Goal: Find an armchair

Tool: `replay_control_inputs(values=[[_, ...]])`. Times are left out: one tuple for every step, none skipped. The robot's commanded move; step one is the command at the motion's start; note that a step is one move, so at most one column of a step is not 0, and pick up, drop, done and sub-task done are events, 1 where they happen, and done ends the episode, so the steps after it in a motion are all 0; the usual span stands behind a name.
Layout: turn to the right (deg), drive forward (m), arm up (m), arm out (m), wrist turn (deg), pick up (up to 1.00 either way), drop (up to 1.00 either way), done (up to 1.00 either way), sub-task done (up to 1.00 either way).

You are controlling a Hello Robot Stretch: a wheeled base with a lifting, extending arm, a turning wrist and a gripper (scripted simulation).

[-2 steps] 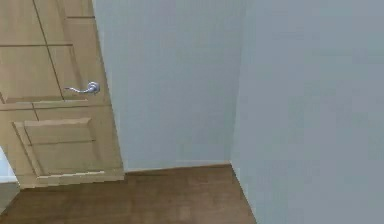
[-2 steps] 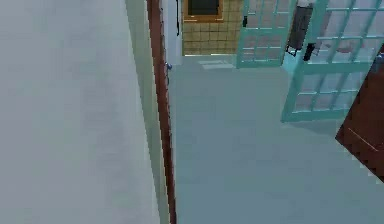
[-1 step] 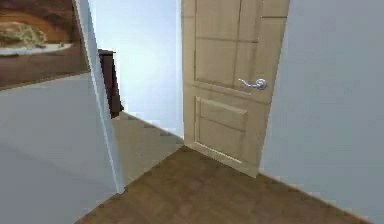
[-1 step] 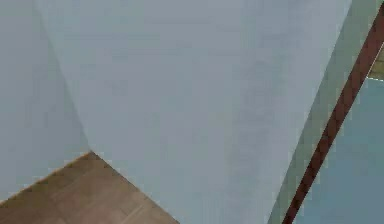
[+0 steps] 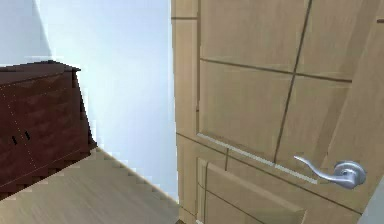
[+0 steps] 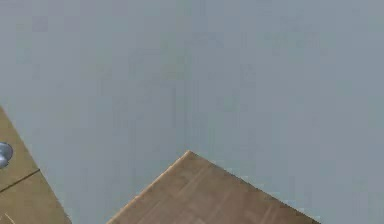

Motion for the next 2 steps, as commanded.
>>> replay_control_inputs(values=[[0.0,0.35,0.00,0.00,0.0,0.00,0.00,0.00,0.00],[-24.0,0.00,0.00,0.00,0.0,0.00,0.00,0.00,0.00]])
